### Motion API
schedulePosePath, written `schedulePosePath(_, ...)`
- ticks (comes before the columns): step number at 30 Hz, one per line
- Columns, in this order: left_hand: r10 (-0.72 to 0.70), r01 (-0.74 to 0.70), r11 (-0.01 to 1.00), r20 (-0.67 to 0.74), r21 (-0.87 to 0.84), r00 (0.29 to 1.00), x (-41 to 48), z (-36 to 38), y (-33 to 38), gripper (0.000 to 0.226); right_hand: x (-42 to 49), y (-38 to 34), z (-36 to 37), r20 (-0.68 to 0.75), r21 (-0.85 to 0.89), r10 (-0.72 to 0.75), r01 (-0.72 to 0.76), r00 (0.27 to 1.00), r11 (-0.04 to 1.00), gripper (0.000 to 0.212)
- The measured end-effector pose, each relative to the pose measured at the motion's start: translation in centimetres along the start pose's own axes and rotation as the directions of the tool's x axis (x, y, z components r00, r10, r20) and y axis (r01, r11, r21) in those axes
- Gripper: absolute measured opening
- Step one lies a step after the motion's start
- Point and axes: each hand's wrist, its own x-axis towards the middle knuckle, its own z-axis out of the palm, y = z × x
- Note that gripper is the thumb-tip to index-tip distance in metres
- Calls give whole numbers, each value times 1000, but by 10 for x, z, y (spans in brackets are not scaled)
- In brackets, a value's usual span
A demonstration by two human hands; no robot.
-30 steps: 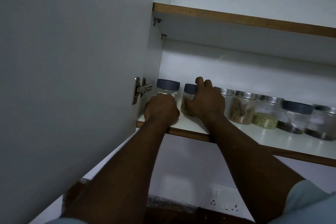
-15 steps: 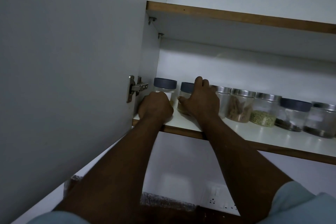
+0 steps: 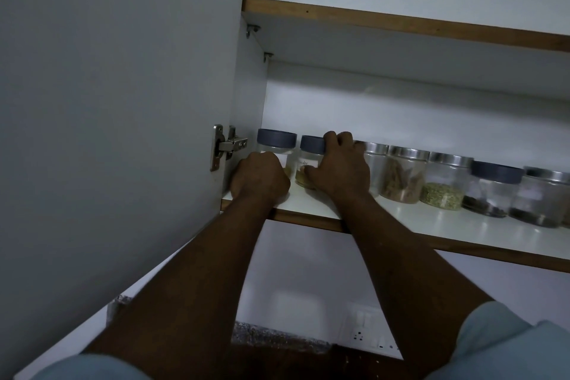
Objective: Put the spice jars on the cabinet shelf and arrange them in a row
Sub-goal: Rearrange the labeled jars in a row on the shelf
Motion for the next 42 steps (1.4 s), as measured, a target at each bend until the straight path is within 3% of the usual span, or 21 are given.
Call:
schedulePosePath(7,-13,13,1000,6,4,1000,-1,-1,1,45,1,-2,2,47,121,-18,12,999,993,72)
schedulePosePath(17,-36,35,999,16,16,999,-3,-4,2,46,0,-4,2,59,120,-27,20,998,993,74)
schedulePosePath(24,-64,64,998,-7,1,998,-4,-5,4,34,-1,-1,1,62,120,-35,28,997,992,76)
schedulePosePath(42,-42,42,999,24,29,999,-4,-4,3,48,4,1,5,120,145,-42,24,992,989,91)
